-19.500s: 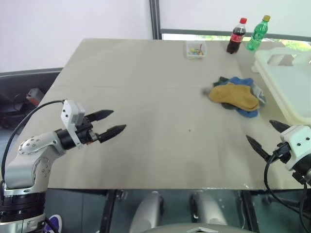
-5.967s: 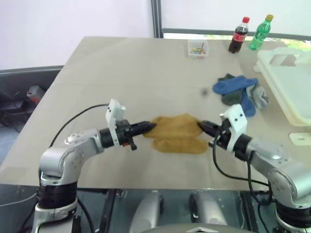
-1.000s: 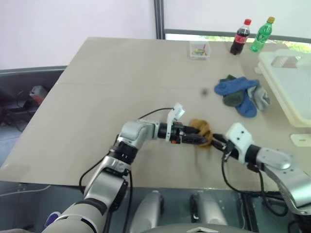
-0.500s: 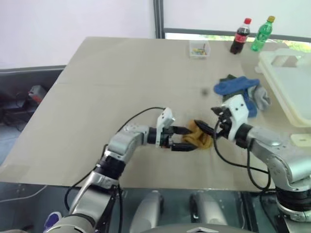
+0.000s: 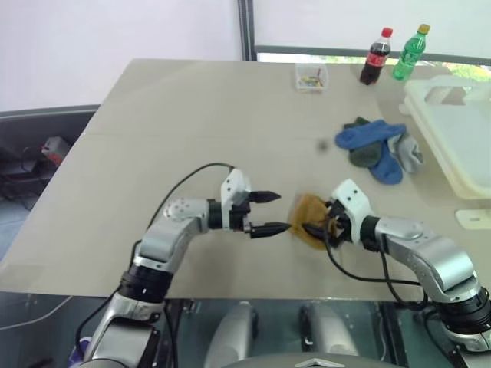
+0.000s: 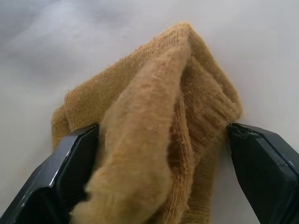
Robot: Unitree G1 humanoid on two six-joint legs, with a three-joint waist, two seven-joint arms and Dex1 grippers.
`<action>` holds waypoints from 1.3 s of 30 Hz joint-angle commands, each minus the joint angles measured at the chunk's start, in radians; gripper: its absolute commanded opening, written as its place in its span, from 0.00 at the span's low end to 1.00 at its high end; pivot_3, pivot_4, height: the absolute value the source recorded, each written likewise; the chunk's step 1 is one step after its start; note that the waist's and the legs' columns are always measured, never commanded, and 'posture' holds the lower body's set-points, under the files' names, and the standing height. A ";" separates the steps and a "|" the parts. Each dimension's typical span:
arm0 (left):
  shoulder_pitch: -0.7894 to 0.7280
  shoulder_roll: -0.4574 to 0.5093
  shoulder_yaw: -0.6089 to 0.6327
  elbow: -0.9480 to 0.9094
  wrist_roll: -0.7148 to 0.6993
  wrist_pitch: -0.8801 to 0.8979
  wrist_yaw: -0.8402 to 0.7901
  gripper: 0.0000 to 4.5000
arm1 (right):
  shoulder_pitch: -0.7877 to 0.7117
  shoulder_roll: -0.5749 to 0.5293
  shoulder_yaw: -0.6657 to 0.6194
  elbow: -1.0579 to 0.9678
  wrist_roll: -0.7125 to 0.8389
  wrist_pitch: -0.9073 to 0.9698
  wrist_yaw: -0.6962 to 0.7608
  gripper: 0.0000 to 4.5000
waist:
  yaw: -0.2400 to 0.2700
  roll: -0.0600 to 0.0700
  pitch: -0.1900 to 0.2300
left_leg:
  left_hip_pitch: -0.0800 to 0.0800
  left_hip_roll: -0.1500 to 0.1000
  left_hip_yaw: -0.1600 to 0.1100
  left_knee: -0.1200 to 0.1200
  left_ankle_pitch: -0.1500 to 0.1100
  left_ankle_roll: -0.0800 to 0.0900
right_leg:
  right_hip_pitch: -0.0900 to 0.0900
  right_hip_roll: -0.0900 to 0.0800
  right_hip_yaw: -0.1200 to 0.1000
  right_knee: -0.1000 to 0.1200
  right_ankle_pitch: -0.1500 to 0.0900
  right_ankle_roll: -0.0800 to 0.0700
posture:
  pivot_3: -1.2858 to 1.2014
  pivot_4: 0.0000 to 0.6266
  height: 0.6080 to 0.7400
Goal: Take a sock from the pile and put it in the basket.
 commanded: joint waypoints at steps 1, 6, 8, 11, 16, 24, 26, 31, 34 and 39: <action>0.002 0.031 0.044 -0.037 -0.017 -0.056 -0.025 1.00 | 0.011 -0.027 0.082 0.073 -0.033 -0.001 0.042 0.99 | 0.000 0.000 -0.001 | 0.000 0.000 0.000 0.000 0.000 0.000 | 0.000 0.000 0.000 0.000 0.000 0.000 | 0.52 0.24 1.00; -0.003 0.060 0.055 -0.033 -0.025 -0.070 -0.049 1.00 | -0.014 -0.031 0.131 0.147 -0.060 -0.048 0.095 0.78 | -0.003 -0.001 -0.002 | 0.001 0.001 0.001 0.000 0.000 0.000 | 0.000 0.001 0.000 0.000 0.000 0.000 | 0.52 0.24 1.00; -0.004 0.058 0.056 -0.033 -0.023 -0.074 -0.045 1.00 | -0.021 -0.028 0.148 0.178 -0.077 -0.074 0.109 0.59 | -0.004 -0.001 -0.003 | 0.002 0.001 0.001 0.000 0.000 0.000 | 0.001 0.001 0.000 0.000 0.000 0.000 | 0.52 0.24 1.00; -0.001 0.049 0.062 -0.037 -0.028 -0.074 -0.033 1.00 | -0.024 -0.017 0.143 0.197 -0.085 -0.109 0.115 0.32 | -0.004 -0.002 -0.003 | 0.007 0.002 0.001 0.000 0.000 0.000 | 0.006 0.002 0.000 -0.001 0.000 0.000 | 0.52 0.24 1.00; -0.003 0.027 0.071 -0.048 -0.053 -0.063 -0.017 1.00 | -0.007 0.045 0.035 0.181 -0.034 -0.162 0.094 0.01 | -0.003 -0.002 -0.003 | 0.017 0.003 0.001 0.000 0.000 0.000 | 0.016 0.002 0.000 -0.003 -0.004 0.002 | 0.52 0.24 1.00; -0.111 -0.053 0.080 -0.049 -0.106 -0.038 0.041 1.00 | -0.048 0.208 -0.398 0.102 0.176 -0.059 -0.109 0.01 | 0.005 0.000 -0.001 | 0.011 0.002 0.000 0.000 0.000 0.000 | 0.011 0.001 0.001 -0.002 0.000 0.000 | 0.52 0.24 1.00; -0.151 -0.100 0.073 -0.047 -0.113 -0.041 0.074 1.00 | -0.120 0.223 -0.541 0.102 0.227 -0.030 -0.205 0.01 | 0.005 0.000 -0.001 | 0.007 0.001 0.000 0.000 0.000 0.000 | 0.007 0.000 0.000 -0.002 0.000 0.000 | 0.52 0.24 1.00; -0.222 -0.207 0.065 -0.024 -0.114 -0.054 0.151 1.00 | -0.374 0.160 -0.780 0.272 0.223 -0.035 -0.433 0.01 | 0.004 0.001 0.000 | -0.003 -0.001 0.000 -0.001 0.000 0.000 | -0.003 -0.001 0.001 0.000 0.000 0.000 | 0.52 0.24 1.00; -0.244 -0.252 0.052 -0.003 -0.102 -0.061 0.174 1.00 | -0.541 0.055 -0.838 0.542 0.168 -0.102 -0.504 0.01 | 0.002 0.001 0.000 | -0.003 -0.001 0.003 -0.002 0.000 0.000 | -0.003 -0.001 0.002 -0.001 0.000 0.000 | 0.52 0.24 1.00; -0.272 -0.301 0.034 0.021 -0.082 -0.082 0.196 1.00 | -0.754 -0.127 -0.781 1.112 0.048 -0.304 -0.445 0.01 | -0.001 0.002 0.000 | -0.002 -0.003 0.012 -0.003 0.000 0.000 | -0.002 0.000 0.004 -0.002 0.000 0.000 | 0.52 0.24 1.00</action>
